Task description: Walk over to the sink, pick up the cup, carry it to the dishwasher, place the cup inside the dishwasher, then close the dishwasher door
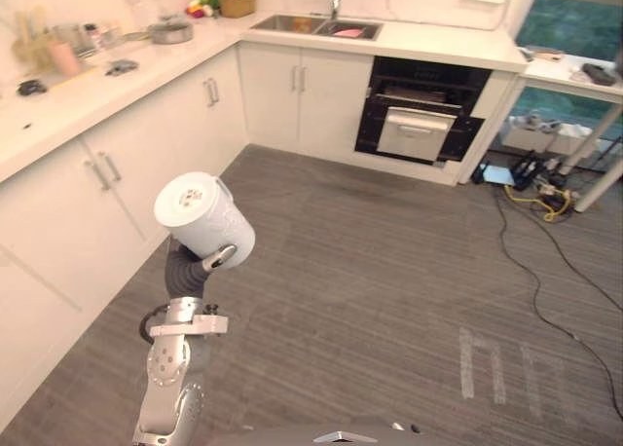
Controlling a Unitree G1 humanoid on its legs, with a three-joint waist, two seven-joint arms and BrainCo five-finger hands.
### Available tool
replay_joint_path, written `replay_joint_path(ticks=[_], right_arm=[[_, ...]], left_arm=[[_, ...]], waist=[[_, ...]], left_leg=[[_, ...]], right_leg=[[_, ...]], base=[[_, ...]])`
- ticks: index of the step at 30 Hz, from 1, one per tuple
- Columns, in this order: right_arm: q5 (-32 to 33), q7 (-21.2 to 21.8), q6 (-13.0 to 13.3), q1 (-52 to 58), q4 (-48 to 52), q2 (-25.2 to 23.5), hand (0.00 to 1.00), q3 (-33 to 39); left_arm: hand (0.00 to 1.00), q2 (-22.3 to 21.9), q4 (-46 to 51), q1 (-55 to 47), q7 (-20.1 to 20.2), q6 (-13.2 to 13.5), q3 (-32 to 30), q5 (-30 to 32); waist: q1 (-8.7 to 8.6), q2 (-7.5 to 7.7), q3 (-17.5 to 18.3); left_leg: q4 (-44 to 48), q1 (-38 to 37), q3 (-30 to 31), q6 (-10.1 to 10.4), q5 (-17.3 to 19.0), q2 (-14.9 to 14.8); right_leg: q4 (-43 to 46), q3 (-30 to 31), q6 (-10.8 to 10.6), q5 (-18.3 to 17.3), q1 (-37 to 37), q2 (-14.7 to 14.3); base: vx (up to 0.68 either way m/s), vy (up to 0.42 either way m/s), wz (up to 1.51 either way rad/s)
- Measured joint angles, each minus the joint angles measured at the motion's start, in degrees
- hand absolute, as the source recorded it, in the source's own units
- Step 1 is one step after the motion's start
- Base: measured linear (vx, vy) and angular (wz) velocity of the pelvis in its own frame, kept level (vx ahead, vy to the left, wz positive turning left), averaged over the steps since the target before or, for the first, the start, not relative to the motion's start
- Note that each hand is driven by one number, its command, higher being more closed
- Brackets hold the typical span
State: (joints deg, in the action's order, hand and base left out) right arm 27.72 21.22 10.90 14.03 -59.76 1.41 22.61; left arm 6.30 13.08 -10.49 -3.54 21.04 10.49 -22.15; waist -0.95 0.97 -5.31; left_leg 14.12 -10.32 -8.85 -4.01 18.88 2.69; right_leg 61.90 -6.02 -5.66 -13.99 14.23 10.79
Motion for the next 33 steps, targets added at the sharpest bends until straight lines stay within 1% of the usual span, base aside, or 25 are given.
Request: replay_joint_path(ticks=[2,4,5,6,7,8,9,10,12,13,15,16,17,18,19,21,22,23,24,25,26,27,28,30,33], right_arm=[[0.2,-0.22,0.63,0.43,2.62,-1.17,0.0,-0.15],[0.82,-0.5,1.21,0.71,3.53,-1.39,0.0,-0.21],[1.29,-0.57,1.33,1.1,3.78,-1.48,0.0,-0.49],[1.3,-0.65,1.49,1.45,4.4,-1.35,0.0,-1.58],[1.36,-0.67,1.67,3.11,4.75,-1.47,0.0,-2.42],[1.32,-0.75,1.5,3.35,4.61,-1.37,0.0,-3.55],[1.13,-0.74,1.34,3.12,4.79,-0.73,0.0,-3.98],[0.93,-0.47,1.02,1.89,4.94,1.43,0.0,-4.37],[0.22,-0.6,-0.25,1.03,5.07,2.1,0.0,-4.44],[-0.75,-0.64,-1.47,1.12,5.9,2.44,0.0,-4.39],[-1.83,-0.64,-2.32,1.87,7.66,3.14,0.0,-4.32],[-2.99,-0.7,-2.34,2.15,8.18,3.74,0.0,-4.56],[-3.43,-0.76,-2.29,2.08,9.22,3.58,0.0,-4.6],[-3.42,-0.78,-2.2,2.24,9.29,3.46,0.0,-4.68],[-3.35,-0.79,-2.19,2.66,9.24,3.65,0.0,-5.2],[-3.09,-0.71,-2.1,2.71,9.21,3.59,0.0,-6.09],[-2.68,-0.7,-1.93,1.97,9.23,3.68,0.0,-6.2],[-2.09,-0.71,-1.81,0.93,9.21,3.57,0.0,-6.41],[-1.99,-0.73,-1.63,0.68,9.17,3.64,0.0,-6.53],[-0.91,-0.91,-1.01,-0.28,9.13,3.63,0.0,-6.63],[-0.73,-1.28,-0.66,-0.99,8.99,3.75,0.0,-6.6],[-0.45,-2.65,0.09,-2.35,8.21,2.86,0.0,-6.75],[-0.46,-3.08,0.22,-3.11,7.97,2.04,0.0,-6.75],[-0.55,-5.64,0.43,-3.63,5.81,0.87,0.0,-6.66],[-0.2,-8.37,0.71,-3.66,3.18,1.18,0.0,-5.26]], left_arm=[[1.0,-0.89,-0.3,3.41,0.2,-0.93,1.92,-0.02],[1.0,-2.09,-1.08,5.39,0.28,-1.56,3.16,-0.21],[1.0,-2.73,-1.95,5.8,0.6,-1.76,3.29,-0.32],[1.0,-3.41,-2.73,5.99,1.05,-1.82,3.63,-0.43],[1.0,-3.46,-2.38,5.67,1.44,-1.76,3.7,-0.86],[1.0,-3.53,-2.68,5.43,1.71,-1.31,3.64,-1.34],[1.0,-3.81,-2.92,5.07,1.68,-1.24,3.59,-1.6],[1.0,-5.24,-3.25,4.22,1.89,-0.76,3.81,-2.18],[1.0,-5.49,-3.23,4.18,1.94,0.22,4.15,-2.5],[1.0,-6.05,-3.08,4.15,1.94,0.71,4.54,-2.5],[1.0,-7.63,-2.85,4.05,1.8,1.39,5.33,-2.5],[1.0,-8.62,-2.85,3.61,1.71,1.7,5.54,-2.39],[1.0,-9.28,-2.79,3.68,1.57,1.8,5.9,-2.33],[1.0,-9.2,-2.77,3.47,1.52,1.81,5.79,-2.26],[1.0,-9.25,-2.76,2.83,1.29,1.82,5.3,-2.28],[1.0,-8.92,-2.39,2.41,1.22,1.84,4.77,-2.41],[1.0,-8.08,-2.21,2.41,1.27,1.8,4.36,-2.49],[1.0,-6.94,-2.22,2.35,1.28,1.51,4.22,-2.51],[1.0,-6.65,-2.25,2.27,1.27,1.33,4.26,-2.5],[1.0,-6.33,-2.05,1.59,1.16,1.15,4.86,-2.49],[1.0,-6.24,-1.91,1.2,1.08,1.11,5.17,-2.49],[1.0,-5.46,-1.87,-0.21,-0.07,1.09,5.55,-2.25],[1.0,-5.14,-1.94,-0.32,-0.37,1.05,5.56,-2.22],[1.0,-4.52,-1.99,-1.13,-0.86,1.55,5.24,-2.29],[1.0,-3.02,-1.96,-0.77,-0.3,1.62,4.84,-2.41]], waist=[[-1.48,-0.11,-0.1],[-2.56,-1.03,-0.9],[-2.84,-1.58,-1.08],[-3.05,-1.71,-1.1],[-3.32,-0.71,-0.91],[-3.28,-0.07,-0.71],[-3.36,-0.83,-0.81],[-3.04,-3.85,-0.91],[-2.92,-4.22,-0.92],[-2.99,-4.71,-0.86],[-2.84,-5.9,-1.26],[-2.45,-6.84,-1.21],[-2.31,-6.98,-1.72],[-2.09,-6.63,-1.98],[-1.17,-5.97,-2.31],[1.11,-5.45,-2.25],[1.89,-4.96,-2.29],[2.04,-4.02,-2.28],[1.99,-3.53,-2.35],[2.43,-2.69,-1.91],[2.73,-2.28,-1.93],[3.96,-0.41,-1.06],[3.65,0.52,-1.15],[2.92,2.17,-1.02],[2.79,2.3,-0.77]], left_leg=[[-2.56,-3.95,2.43,0.56,0.2,-1.05],[-2.85,-7.15,5.59,0.89,0.89,-3.62],[-1.55,-8.09,7.11,0.86,1.32,-5.23],[1.21,-8.62,9.15,1.93,2.76,-6.94],[4.07,-9.45,10.72,4.18,5.12,-7.6],[6.18,-10.45,11.83,5.28,7.02,-8.72],[7.38,-11.07,12.29,5.65,7.61,-10.09],[10.74,-10.55,13.42,5.48,6.07,-12.75],[13.62,-10.16,13.72,5.46,1.14,-13.26],[17.51,-9.56,13.9,5.86,-4.14,-14.2],[28.88,-4.83,15.35,11.22,-18.58,-16.47],[37.36,0.58,15.54,14.15,-31.22,-17.77],[49.16,8.38,14.11,12.21,-26.94,-18.05],[53.49,11.9,13.12,9.95,-23.32,-17.58],[57.82,17.8,10.29,7.07,-17.27,-15.98],[53.63,24.02,5.24,5.66,-10.22,-14.51],[44.66,26.58,1.96,5.16,-6.67,-13.84],[31.79,27.3,-1.07,4.81,-5.72,-12.23],[24.47,27.43,-1.44,4.93,-6.26,-10.87],[10.25,26.79,0.5,5.88,-9.82,-7.94],[6.3,26.62,1.9,5.98,-14.28,-6.93],[4.64,24.57,2.08,3.15,-18.72,-4.51],[6.06,24.52,1.16,3.36,-16.99,-4.17],[16.06,26.05,0.11,1.27,-9.6,-5.01],[18.43,23.79,0.13,1.0,-6.07,-4.21]], right_leg=[[-6.9,-4.97,2.24,-2.51,6.06,-0.79],[-17.98,-5.0,2.76,-1.03,8.77,-2.31],[-24.86,-2.58,2.62,1.85,9.15,-3.7],[-34.37,1.9,2.21,6.52,8.47,-5.36],[-42.11,5.69,2.45,8.78,7.22,-5.39],[-41.0,6.96,-2.13,15.14,6.87,-5.55],[-37.8,6.52,-3.07,17.05,7.27,-6.15],[-29.92,4.42,-0.16,11.43,9.31,-7.79],[-25.15,3.29,1.01,6.98,9.63,-8.44],[-23.89,2.46,1.9,3.8,7.78,-9.47],[-26.0,1.86,2.56,0.38,3.08,-12.49],[-29.52,1.9,3.23,-0.82,-1.14,-14.36],[-32.96,1.81,4.81,-0.73,-5.3,-15.26],[-34.63,1.83,5.64,-0.55,-7.48,-15.32],[-38.55,2.25,6.65,-0.29,-12.09,-15.22],[-44.02,3.53,6.99,-0.01,-17.93,-15.04],[-46.74,4.65,7.02,0.09,-20.84,-14.72],[-48.38,5.73,7.21,-0.11,-23.19,-13.8],[-49.15,6.46,7.32,-0.55,-24.31,-13.17],[-50.5,8.92,6.55,-1.61,-25.83,-11.78],[-51.17,10.4,6.07,-2.21,-26.68,-11.11],[-52.0,14.87,5.13,-3.71,-27.64,-9.44],[-51.99,15.52,5.34,-3.76,-28.08,-8.49],[-49.05,18.6,6.18,-2.94,-28.15,-7.61],[-40.62,18.62,5.14,-2.53,-26.4,-7.19]], base=[[0.46,-0.056,0.75],[0.48,-0.1,0.9],[0.55,-0.193,0.97],[0.7,-0.293,1.22],[0.76,-0.381,1.21],[0.67,-0.35,0.88],[0.67,-0.362,0.54],[0.65,-0.344,0.29],[0.63,-0.332,0.11],[0.61,-0.271,-0.02],[0.57,-0.157,-0.13],[0.59,-0.051,-0.09],[0.56,-0.056,-0.03],[0.45,-0.062,0.05],[0.36,-0.037,-0.14],[0.52,0.007,-0.39],[0.61,0.078,-0.51],[0.53,0.098,-0.44],[0.54,0.168,-0.63],[0.43,0.177,-0.7],[0.68,0.332,-1.26],[0.59,0.285,-0.98],[0.59,0.28,-0.89],[0.55,0.246,-0.4],[0.45,0.164,-0.44]])
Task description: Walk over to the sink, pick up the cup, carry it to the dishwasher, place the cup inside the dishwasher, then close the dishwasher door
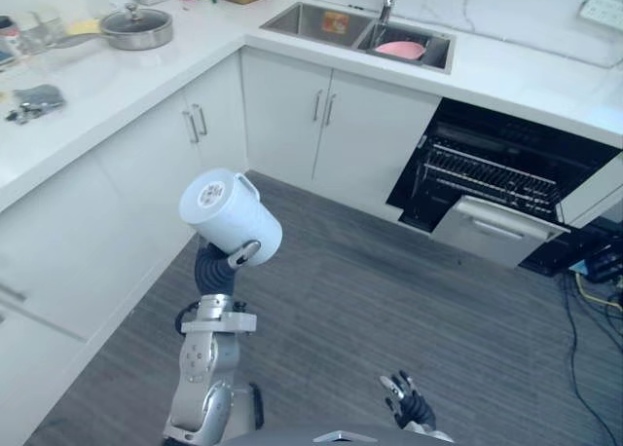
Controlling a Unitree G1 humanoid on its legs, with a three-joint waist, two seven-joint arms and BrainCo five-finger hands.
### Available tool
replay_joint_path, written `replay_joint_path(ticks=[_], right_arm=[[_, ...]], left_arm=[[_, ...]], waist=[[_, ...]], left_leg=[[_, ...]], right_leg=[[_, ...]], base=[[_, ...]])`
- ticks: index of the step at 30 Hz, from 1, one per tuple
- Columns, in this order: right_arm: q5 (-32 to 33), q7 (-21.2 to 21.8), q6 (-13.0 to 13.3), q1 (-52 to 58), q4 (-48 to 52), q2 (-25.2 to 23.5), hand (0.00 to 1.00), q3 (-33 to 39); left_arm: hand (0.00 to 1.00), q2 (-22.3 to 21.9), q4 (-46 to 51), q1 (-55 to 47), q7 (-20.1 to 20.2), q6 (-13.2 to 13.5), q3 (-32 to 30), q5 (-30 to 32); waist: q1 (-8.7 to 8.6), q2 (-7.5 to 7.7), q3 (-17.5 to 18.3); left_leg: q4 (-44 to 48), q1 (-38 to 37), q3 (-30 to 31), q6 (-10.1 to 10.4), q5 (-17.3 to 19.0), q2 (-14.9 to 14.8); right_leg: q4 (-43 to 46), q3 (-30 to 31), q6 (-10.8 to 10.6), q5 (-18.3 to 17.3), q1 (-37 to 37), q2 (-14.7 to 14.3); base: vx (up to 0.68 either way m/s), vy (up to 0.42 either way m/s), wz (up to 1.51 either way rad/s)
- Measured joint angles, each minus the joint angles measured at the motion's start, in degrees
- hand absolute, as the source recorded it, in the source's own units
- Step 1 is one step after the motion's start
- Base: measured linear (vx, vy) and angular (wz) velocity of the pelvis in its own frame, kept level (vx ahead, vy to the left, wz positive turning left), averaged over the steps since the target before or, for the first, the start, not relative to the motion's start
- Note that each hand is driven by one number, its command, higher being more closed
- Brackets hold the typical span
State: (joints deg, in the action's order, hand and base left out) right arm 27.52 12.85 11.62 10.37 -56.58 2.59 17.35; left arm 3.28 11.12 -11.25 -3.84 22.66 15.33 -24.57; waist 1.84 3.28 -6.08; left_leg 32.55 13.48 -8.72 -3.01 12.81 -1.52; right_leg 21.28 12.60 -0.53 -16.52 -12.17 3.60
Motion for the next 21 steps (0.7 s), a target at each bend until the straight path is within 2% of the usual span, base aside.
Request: replay_joint_path(ticks=[1,2,3,4,5,6,7,9,11,12,13,14,15,16,17,18,19,20,21], right_arm=[[0.27,-1.17,0.48,0.12,-1.45,-0.01,0.0,1.95],[0.32,-2.38,1.07,0.17,-2.9,-0.46,0.0,3.83],[0.45,-3.23,1.3,0.31,-2.97,-0.87,0.0,4.38],[1.66,-3.91,2.46,0.78,-2.66,-1.89,0.0,5.78],[1.78,-5.05,3.52,1.89,-2.53,-2.11,0.0,5.86],[1.8,-5.8,3.9,2.47,-2.38,-2.13,0.0,5.72],[1.86,-6.79,4.93,3.14,-1.56,-2.18,0.0,5.59],[2.55,-10.03,6.43,3.56,3.16,-2.72,0.0,5.0],[4.68,-13.04,9.04,4.48,11.17,-3.77,0.0,3.87],[5.07,-13.45,9.38,4.75,13.03,-3.99,0.0,3.7],[7.23,-13.51,9.51,5.17,16.58,-4.42,0.0,3.58],[8.83,-13.58,9.59,6.35,20.93,-4.4,0.0,3.21],[9.39,-13.72,9.67,7.18,23.42,-3.97,0.0,2.94],[10.06,-14.41,9.64,7.88,26.99,-3.27,0.0,2.92],[11.14,-15.06,9.54,7.98,31.01,-1.85,0.0,3.27],[11.53,-16.23,9.54,7.43,35.98,-1.58,0.0,3.49],[11.58,-16.91,9.53,7.45,38.58,-1.6,0.0,3.54],[11.63,-17.51,9.49,7.48,43.51,-1.68,0.0,3.77],[11.62,-18.87,9.43,7.82,48.59,-1.93,0.0,4.38]], left_arm=[[1.0,0.34,0.0,0.58,0.56,0.0,-0.09,-0.03],[1.0,0.7,-0.01,1.45,0.71,-0.13,-0.06,-0.1],[1.0,0.97,0.29,1.72,0.69,-0.44,-0.01,-0.11],[1.0,1.4,1.49,1.72,0.52,-1.46,0.4,-0.11],[1.0,1.17,1.82,1.74,0.26,-1.78,1.37,0.03],[1.0,1.23,1.8,1.76,-0.01,-1.9,2.17,0.12],[1.0,1.4,1.81,2.64,-0.69,-2.1,4.04,0.67],[1.0,1.28,1.84,4.37,-1.02,-2.52,6.29,2.16],[1.0,1.25,1.74,5.85,-0.79,-3.56,8.7,2.32],[1.0,1.25,1.73,6.12,-0.75,-3.58,8.98,2.32],[1.0,1.25,1.86,6.22,-0.46,-3.57,8.87,2.2],[1.0,1.32,2.02,6.09,0.02,-3.59,8.06,2.17],[1.0,1.1,2.07,6.07,0.43,-3.61,7.41,2.17],[1.0,1.14,2.02,6.03,0.72,-3.61,7.24,2.16],[1.0,0.77,2.09,5.85,1.64,-3.53,7.21,2.16],[1.0,0.58,2.59,6.04,2.61,-3.35,6.97,2.2],[1.0,0.39,2.88,6.06,2.84,-3.29,6.89,2.23],[1.0,-0.34,3.39,6.03,2.95,-3.19,7.06,2.23],[1.0,-1.15,4.05,5.91,3.05,-3.18,7.31,2.22]], waist=[[-0.08,-0.38,0.27],[-0.22,-0.23,0.41],[-0.19,0.0,0.26],[-0.63,0.29,-0.15],[-1.32,0.11,-0.45],[-1.82,-0.77,-0.51],[-3.68,-1.39,-0.27],[-4.98,-2.27,-0.21],[-5.53,-3.15,-0.93],[-5.47,-3.43,-1.11],[-5.31,-3.51,-1.29],[-5.34,-2.4,-1.55],[-5.38,-1.92,-1.8],[-5.75,-3.06,-2.46],[-5.64,-5.45,-3.13],[-5.72,-6.65,-3.18],[-5.89,-6.26,-3.43],[-6.21,-6.43,-3.38],[-6.1,-7.03,-3.16]], left_leg=[[-1.76,-2.77,-0.44,-0.16,2.69,0.49],[-3.36,-5.67,-2.07,-0.62,4.68,1.18],[-4.26,-7.48,-2.67,-0.55,5.4,1.85],[-6.9,-11.94,-4.35,-0.79,6.25,3.0],[-9.77,-16.71,-5.62,-1.11,7.23,3.04],[-11.25,-18.83,-5.81,-1.01,7.41,2.88],[-14.04,-22.4,-6.13,-0.67,7.37,2.15],[-16.81,-26.05,-6.63,0.61,7.15,1.04],[-18.5,-30.86,-6.75,2.54,8.03,-2.11],[-18.17,-31.61,-6.74,3.31,8.5,-3.21],[-16.2,-32.26,-6.78,5.24,9.72,-5.02],[-13.92,-33.78,-6.12,6.79,11.35,-5.19],[-12.4,-34.9,-5.06,7.27,12.8,-5.48],[-10.06,-35.83,-4.12,7.46,14.11,-6.87],[-7.4,-35.97,-4.02,7.68,13.97,-9.3],[-5.29,-35.98,-4.25,8.18,12.25,-10.18],[-4.07,-36.16,-4.25,8.59,11.08,-10.43],[-0.1,-36.18,-4.14,9.0,8.0,-11.61],[6.99,-34.09,-3.77,7.98,2.87,-13.96]], right_leg=[[9.23,-0.77,-3.96,0.58,3.52,0.09],[21.17,-1.06,-12.07,3.61,9.05,1.07],[27.4,-1.87,-14.52,6.98,12.02,2.36],[38.65,-6.15,-10.35,10.08,17.95,5.6],[46.12,-10.56,-4.84,8.92,22.56,6.94],[47.66,-12.6,-3.63,8.15,24.58,6.94],[47.29,-16.38,-2.78,6.54,28.0,6.57],[40.45,-21.72,-2.15,4.41,32.27,6.21],[22.92,-30.32,-1.22,4.33,33.25,5.64],[16.95,-31.43,-0.8,5.43,33.02,4.66],[3.46,-31.73,-0.41,10.28,31.58,2.23],[-5.83,-29.45,-0.12,14.21,29.85,1.58],[-4.84,-28.78,1.11,19.63,29.18,1.41],[-1.26,-28.82,4.4,22.94,29.34,0.75],[4.23,-29.25,4.9,18.06,30.66,-0.7],[9.53,-29.2,4.73,13.96,32.19,-0.78],[11.78,-29.17,4.55,11.9,32.5,-0.87],[15.02,-29.24,4.8,7.94,32.07,-1.73],[15.91,-29.26,5.33,4.84,30.46,-3.59]], base=[[0.43,0.144,-0.61],[0.35,0.117,-0.67],[0.31,0.135,-0.74],[0.32,0.11,-0.79],[0.36,0.123,-0.71],[0.39,0.082,-0.36],[0.35,0.037,-0.05],[0.42,0.014,0.01],[0.51,-0.049,0.04],[0.56,-0.108,0.05],[0.57,-0.165,0.02],[0.71,-0.221,0.07],[0.6,-0.202,0.17],[0.57,-0.189,0.03],[0.51,-0.19,-0.1],[0.48,-0.189,-0.22],[0.48,-0.195,-0.17],[0.48,-0.203,-0.25],[0.48,-0.195,-0.3]])
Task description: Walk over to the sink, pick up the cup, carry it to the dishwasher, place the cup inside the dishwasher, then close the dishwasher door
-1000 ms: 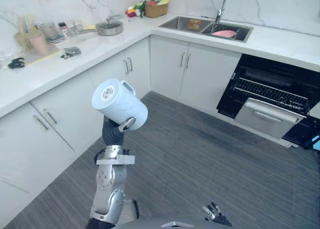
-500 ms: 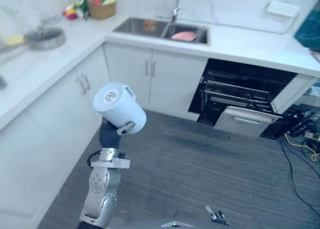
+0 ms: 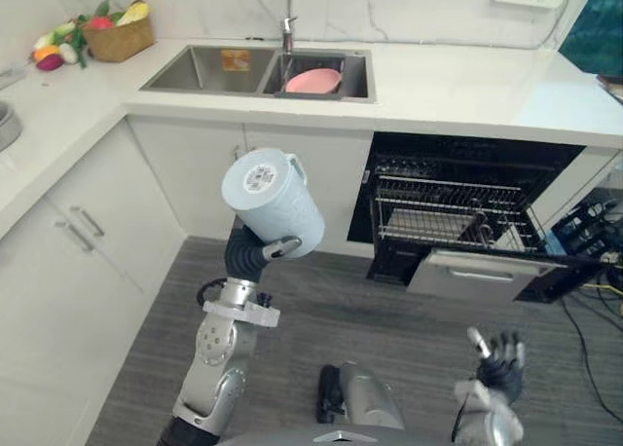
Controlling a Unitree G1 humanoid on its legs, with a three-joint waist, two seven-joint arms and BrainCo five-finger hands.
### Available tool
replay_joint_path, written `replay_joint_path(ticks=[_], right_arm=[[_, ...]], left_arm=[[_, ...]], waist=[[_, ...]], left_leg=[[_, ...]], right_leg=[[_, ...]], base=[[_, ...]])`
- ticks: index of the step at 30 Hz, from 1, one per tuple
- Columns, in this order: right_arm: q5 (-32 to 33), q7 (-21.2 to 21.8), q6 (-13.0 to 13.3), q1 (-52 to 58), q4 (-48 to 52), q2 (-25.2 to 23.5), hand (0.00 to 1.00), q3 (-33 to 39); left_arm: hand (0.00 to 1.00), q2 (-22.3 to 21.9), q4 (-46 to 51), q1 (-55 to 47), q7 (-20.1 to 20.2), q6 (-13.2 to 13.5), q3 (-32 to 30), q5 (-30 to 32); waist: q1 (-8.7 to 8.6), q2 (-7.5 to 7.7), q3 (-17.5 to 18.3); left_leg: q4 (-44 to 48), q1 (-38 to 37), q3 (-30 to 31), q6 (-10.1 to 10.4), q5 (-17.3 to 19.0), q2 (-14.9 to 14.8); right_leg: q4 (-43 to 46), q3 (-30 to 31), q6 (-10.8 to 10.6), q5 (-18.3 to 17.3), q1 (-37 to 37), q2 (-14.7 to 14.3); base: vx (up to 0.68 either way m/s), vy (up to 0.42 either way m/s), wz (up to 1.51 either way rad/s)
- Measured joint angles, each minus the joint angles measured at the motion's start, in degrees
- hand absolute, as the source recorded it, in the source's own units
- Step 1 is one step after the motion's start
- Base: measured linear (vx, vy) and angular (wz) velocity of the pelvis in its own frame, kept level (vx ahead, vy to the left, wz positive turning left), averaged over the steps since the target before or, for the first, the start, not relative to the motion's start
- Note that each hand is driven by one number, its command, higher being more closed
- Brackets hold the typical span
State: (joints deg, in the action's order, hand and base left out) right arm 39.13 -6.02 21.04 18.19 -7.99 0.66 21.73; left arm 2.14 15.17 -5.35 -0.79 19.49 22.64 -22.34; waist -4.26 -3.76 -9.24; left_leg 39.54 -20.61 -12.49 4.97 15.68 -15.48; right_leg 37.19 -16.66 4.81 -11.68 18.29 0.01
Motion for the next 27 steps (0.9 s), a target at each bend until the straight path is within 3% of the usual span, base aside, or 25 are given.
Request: replay_joint_path(ticks=[1,2,3,5,7,8,10,12,13,15,16,17,18,19,21,23,24,26,27], right_arm=[[-0.08,-0.6,-0.03,0.12,2.27,-0.39,0.0,0.84],[-0.2,-1.83,0.06,0.78,6.09,-1.01,0.0,2.32],[-1.01,-3.9,0.6,1.34,9.48,-1.74,0.0,3.83],[-2.87,-8.55,3.75,2.1,13.17,-2.35,0.0,5.15],[-4.25,-13.35,5.82,1.67,17.18,-2.17,0.0,6.04],[-7.19,-18.07,7.54,1.07,20.1,-1.92,0.0,6.01],[-10.45,-23.85,9.95,-0.6,24.46,-1.34,0.0,5.65],[-14.48,-28.51,10.83,-2.91,27.94,-0.46,0.0,4.73],[-16.8,-30.79,11.07,-3.91,30.0,0.08,0.0,3.6],[-19.53,-33.22,10.74,-3.55,32.12,-0.14,0.0,2.55],[-20.51,-34.4,10.31,-2.53,33.54,-0.12,0.0,2.13],[-20.86,-34.42,9.92,-1.71,35.02,-0.1,0.0,1.89],[-20.97,-34.31,9.78,-1.52,35.19,-0.41,0.0,1.94],[-20.31,-33.79,8.9,-0.95,35.19,-1.61,0.0,1.48],[-18.74,-33.4,7.33,-0.58,35.19,-3.23,0.0,1.53],[-18.66,-32.45,6.44,-0.31,35.63,-3.74,0.0,1.55],[-18.64,-31.4,5.89,-0.25,36.46,-3.77,0.0,1.4],[-18.28,-29.69,3.95,-0.33,36.07,-3.77,0.0,1.33],[-17.84,-27.26,1.91,-0.57,34.57,-3.7,0.0,0.59]], left_arm=[[1.0,-0.43,0.28,-0.01,0.14,0.09,0.17,0.04],[1.0,-0.96,0.63,-0.52,0.37,0.66,0.65,0.09],[1.0,-1.26,0.84,-0.8,0.46,0.9,0.88,0.17],[1.0,-1.4,1.27,-1.71,0.2,1.16,1.02,0.24],[1.0,-1.36,1.41,-2.95,-0.43,1.81,1.16,0.45],[1.0,-1.37,1.51,-3.31,-0.98,1.91,1.25,0.55],[1.0,-1.47,1.64,-3.97,-1.99,2.28,2.23,0.69],[1.0,-1.57,2.09,-5.42,-4.06,2.5,3.75,1.45],[1.0,-1.51,2.09,-6.16,-5.55,2.49,4.85,2.09],[1.0,-0.34,2.04,-7.1,-6.61,2.39,6.51,3.57],[1.0,0.19,2.18,-7.43,-6.9,2.39,6.88,4.63],[1.0,0.47,2.3,-7.78,-7.3,2.39,6.93,5.27],[1.0,0.76,2.36,-8.14,-7.51,2.41,6.89,5.27],[1.0,1.58,2.35,-9.15,-7.79,2.38,6.98,5.28],[1.0,2.38,2.35,-9.42,-7.64,2.31,7.21,5.11],[1.0,3.84,2.29,-8.78,-7.19,1.95,7.38,4.87],[1.0,4.63,2.26,-7.52,-6.59,1.47,7.55,4.34],[1.0,5.02,2.26,-6.46,-5.52,0.7,7.59,3.83],[1.0,5.54,2.18,-6.1,-4.94,0.04,7.47,3.69]], waist=[[0.05,-0.41,0.01],[0.03,-0.86,0.18],[0.1,-0.68,0.05],[0.5,0.1,-0.46],[1.4,0.31,-0.39],[1.82,0.3,-0.37],[2.43,0.45,-0.15],[3.42,0.74,0.59],[3.41,1.28,0.91],[3.25,2.48,1.63],[3.14,2.73,2.2],[3.24,2.1,3.29],[3.6,2.42,3.69],[3.14,3.53,5.56],[2.16,5.19,5.86],[1.67,6.08,6.39],[1.29,6.49,6.67],[1.47,6.78,6.86],[1.52,6.3,6.49]], left_leg=[[4.94,2.22,0.54,-1.76,-4.54,-1.61],[14.44,8.19,2.73,-4.05,-18.47,-4.44],[23.97,15.67,4.9,-2.36,-17.54,-5.32],[30.72,24.59,3.72,-3.28,-9.85,-4.87],[26.87,28.01,-0.76,-3.09,-3.98,-4.7],[21.72,28.94,-2.79,-3.11,-1.41,-4.69],[10.46,29.72,-3.38,-2.97,0.28,-3.63],[-3.67,29.64,0.94,-2.41,0.37,-0.91],[-11.5,29.72,5.67,-2.09,-0.75,0.7],[-17.07,30.23,10.63,-1.96,-3.74,2.13],[-18.0,30.8,12.8,-2.02,-5.83,2.6],[-18.25,31.02,14.59,-1.65,-9.11,2.95],[-16.31,31.01,14.6,3.32,-9.19,3.35],[-12.8,30.7,12.1,3.58,-5.71,5.3],[-8.0,31.52,9.39,0.77,-3.35,6.37],[-7.4,30.71,7.89,-0.56,-2.56,6.83],[-9.6,28.49,6.17,-1.57,-1.97,7.35],[-13.81,25.15,3.96,-2.05,-1.69,7.94],[-18.01,21.62,1.2,-2.45,-1.8,8.37]], right_leg=[[-0.35,-0.23,0.03,-1.07,-1.31,-0.94],[-3.3,-1.25,0.29,-2.2,-4.65,-2.66],[-6.66,-0.76,0.46,-2.26,-7.68,-4.29],[-11.48,1.15,0.94,-2.18,-12.78,-5.95],[-15.53,4.65,0.57,-2.18,-18.04,-7.19],[-17.16,7.37,0.36,-2.26,-21.13,-7.76],[-19.03,12.97,-0.69,-2.92,-24.56,-8.11],[-19.61,19.88,-2.02,-3.68,-25.93,-7.85],[-19.51,23.87,-3.48,-4.64,-26.49,-7.13],[-19.01,28.55,-6.43,-6.55,-27.98,-5.23],[-17.94,30.86,-9.09,-8.21,-28.53,-3.91],[-16.13,32.82,-12.04,-10.24,-28.46,-2.66],[-14.97,34.12,-13.19,-11.38,-28.47,-1.55],[-13.07,35.47,-14.76,-12.42,-27.95,1.18],[-12.69,34.86,-17.1,-9.48,-27.08,3.8],[-14.33,34.48,-17.08,-4.78,-27.36,5.26],[-13.65,32.41,-16.2,-1.42,-26.31,6.38],[-9.71,28.87,-13.94,1.52,-23.48,7.57],[-5.94,23.61,-12.57,3.53,-20.67,9.61]], base=[[0.55,-0.178,-0.34],[0.45,-0.108,-0.26],[0.46,-0.106,-0.23],[0.47,-0.147,-0.33],[0.53,-0.099,-0.89],[0.51,-0.029,-1.12],[0.51,0.071,-1.45],[0.5,0.198,-1.83],[0.5,0.315,-1.51],[0.5,0.357,-1.44],[0.47,0.405,-1.43],[0.46,0.426,-1.3],[0.43,0.481,-1.26],[0.36,0.398,-0.85],[0.42,0.56,-0.68],[0.28,0.443,-0.52],[0.16,0.265,-0.39],[0.15,0.3,-0.6],[0.1,0.266,-0.8]])
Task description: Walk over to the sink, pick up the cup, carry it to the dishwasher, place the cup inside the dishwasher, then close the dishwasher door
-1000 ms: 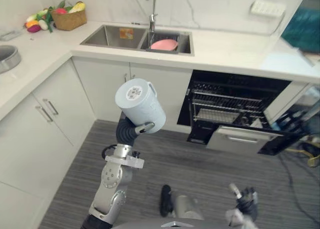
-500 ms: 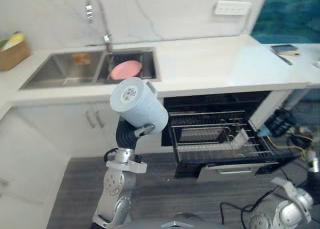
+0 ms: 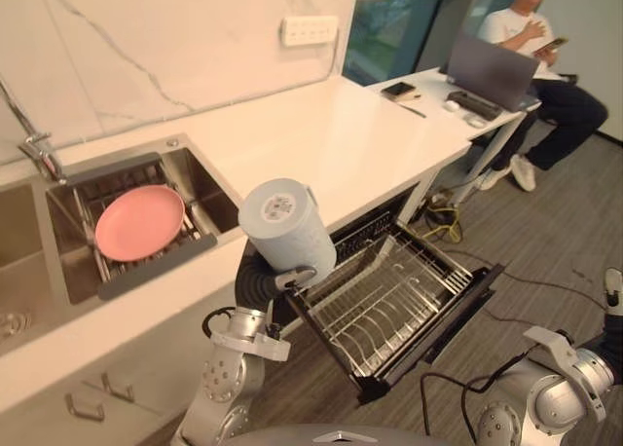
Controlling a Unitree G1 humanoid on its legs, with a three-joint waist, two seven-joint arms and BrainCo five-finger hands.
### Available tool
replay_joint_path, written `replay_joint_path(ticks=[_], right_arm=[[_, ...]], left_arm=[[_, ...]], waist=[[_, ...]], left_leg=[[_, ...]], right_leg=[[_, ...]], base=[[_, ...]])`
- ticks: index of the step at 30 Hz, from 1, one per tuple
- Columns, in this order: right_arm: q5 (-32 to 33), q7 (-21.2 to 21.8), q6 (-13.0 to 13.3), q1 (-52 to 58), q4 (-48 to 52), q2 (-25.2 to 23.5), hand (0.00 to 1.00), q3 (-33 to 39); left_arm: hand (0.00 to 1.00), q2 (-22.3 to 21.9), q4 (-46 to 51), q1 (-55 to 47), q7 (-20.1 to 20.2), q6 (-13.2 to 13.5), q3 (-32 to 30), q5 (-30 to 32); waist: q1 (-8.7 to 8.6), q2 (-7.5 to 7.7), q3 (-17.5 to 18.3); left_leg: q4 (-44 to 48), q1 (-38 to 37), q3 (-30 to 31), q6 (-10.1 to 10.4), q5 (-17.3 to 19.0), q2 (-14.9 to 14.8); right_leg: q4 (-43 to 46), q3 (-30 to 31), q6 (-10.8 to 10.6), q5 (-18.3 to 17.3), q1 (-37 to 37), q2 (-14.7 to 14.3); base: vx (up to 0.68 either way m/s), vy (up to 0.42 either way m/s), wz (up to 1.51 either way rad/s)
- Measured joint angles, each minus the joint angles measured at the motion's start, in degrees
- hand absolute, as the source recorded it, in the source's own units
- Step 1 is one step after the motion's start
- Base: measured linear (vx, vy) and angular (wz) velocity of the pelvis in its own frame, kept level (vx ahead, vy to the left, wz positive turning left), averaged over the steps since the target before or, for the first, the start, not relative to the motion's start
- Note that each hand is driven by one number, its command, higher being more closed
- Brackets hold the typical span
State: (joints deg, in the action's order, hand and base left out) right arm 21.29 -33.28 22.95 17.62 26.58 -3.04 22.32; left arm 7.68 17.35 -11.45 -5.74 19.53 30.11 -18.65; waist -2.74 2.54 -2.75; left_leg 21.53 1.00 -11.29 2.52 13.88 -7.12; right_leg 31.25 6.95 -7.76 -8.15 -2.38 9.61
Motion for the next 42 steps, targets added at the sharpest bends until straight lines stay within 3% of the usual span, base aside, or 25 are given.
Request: replay_joint_path(ticks=[2,4,8,12,14,17,21,28,35,42], right_arm=[[1.12,3.93,-2.34,-0.67,-3.82,0.15,0.0,-2.37],[1.28,7.88,-4.53,-2.43,-6.83,0.36,0.0,-4.54],[2.06,14.53,-8.65,-10.77,-11.32,5.35,0.0,-10.49],[4.35,19.5,-11.28,-14.38,-12.1,9.4,0.0,-15.87],[7.67,25.27,-13.31,-16.17,-12.41,11.01,0.0,-19.6],[11.19,34.32,-16.1,-16.73,-12.62,12.18,0.0,-22.95],[12.73,41.47,-17.24,-16.82,-14.1,12.8,0.0,-24.55],[13.15,43.13,-16.04,-18.26,-13.78,14.5,0.0,-26.59],[12.99,42.81,-12.86,-18.25,-8.97,13.73,0.0,-29.55],[12.15,40.83,-12.17,-18.2,-9.0,9.65,0.0,-36.51]], left_arm=[[1.0,0.75,-0.08,-0.03,-0.11,-0.82,-1.02,0.07],[1.0,0.9,-0.11,0.42,-0.48,-1.5,-3.17,0.54],[1.0,0.99,-1.01,3.72,-1.94,-2.71,-7.35,1.99],[1.0,0.97,-2.31,5.99,-2.74,-2.9,-7.55,4.0],[1.0,1.12,-2.43,6.57,-3.29,-2.85,-7.77,6.39],[1.0,1.42,-2.43,7.73,-5.04,-2.28,-8.74,11.31],[1.0,1.56,-2.44,7.86,-7.61,-2.04,-10.17,18.5],[1.0,2.48,-5.33,10.22,-18.47,-3.07,-9.89,34.91],[1.0,2.01,-8.06,11.11,-26.5,-6.06,-9.85,40.86],[1.0,0.04,-9.69,12.4,-30.63,-8.8,-9.35,43.24]], waist=[[0.38,0.45,0.24],[0.93,0.38,0.43],[2.85,-1.47,-0.75],[3.5,-1.65,-1.14],[3.89,-1.59,-1.32],[4.33,-1.0,-2.61],[4.37,-0.27,-3.48],[3.83,-0.21,-4.51],[3.09,-0.18,-4.53],[3.05,-0.2,-4.53]], left_leg=[[-1.98,-2.83,-3.81,-0.29,-0.14,0.06],[-1.81,-3.21,-5.9,-0.39,-0.08,-0.46],[-4.68,-2.28,-7.92,0.11,-0.41,-1.46],[-4.51,-0.92,-10.24,0.02,-0.8,-1.6],[-4.5,-0.17,-11.27,-0.11,-1.3,-1.6],[-4.49,0.37,-11.54,-0.2,-1.95,-1.46],[-4.69,0.95,-11.26,-0.15,-2.71,-1.32],[-5.04,2.7,-11.25,-0.34,-4.19,-0.71],[-5.82,2.32,-11.47,-0.31,-5.1,-0.4],[-6.74,0.8,-12.25,-0.4,-5.35,-0.11]], right_leg=[[-0.73,-7.83,1.16,0.78,1.42,2.63],[-4.79,-14.01,2.11,1.75,1.42,3.45],[-20.03,-22.01,3.47,6.61,0.3,2.08],[-30.42,-23.32,2.33,12.14,-1.81,0.92],[-33.07,-23.29,2.06,14.21,-1.61,0.57],[-34.49,-23.4,1.85,15.1,-1.59,0.51],[-35.08,-23.59,1.78,15.12,-1.51,0.53],[-35.81,-23.62,0.12,14.99,-0.1,1.04],[-35.81,-23.37,0.01,15.2,-0.01,1.16],[-35.81,-22.81,0.01,15.19,-0.69,1.34]], base=[[0.02,0.144,-0.96],[-0.02,0.051,-1.22],[-0.1,-0.003,-1.16],[-0.12,-0.026,-0.4],[-0.11,-0.034,-0.21],[-0.12,-0.053,-0.06],[-0.1,-0.062,0.02],[-0.08,-0.047,0.01],[-0.05,-0.019,-0.01],[-0.04,-0.01,-0.04]])
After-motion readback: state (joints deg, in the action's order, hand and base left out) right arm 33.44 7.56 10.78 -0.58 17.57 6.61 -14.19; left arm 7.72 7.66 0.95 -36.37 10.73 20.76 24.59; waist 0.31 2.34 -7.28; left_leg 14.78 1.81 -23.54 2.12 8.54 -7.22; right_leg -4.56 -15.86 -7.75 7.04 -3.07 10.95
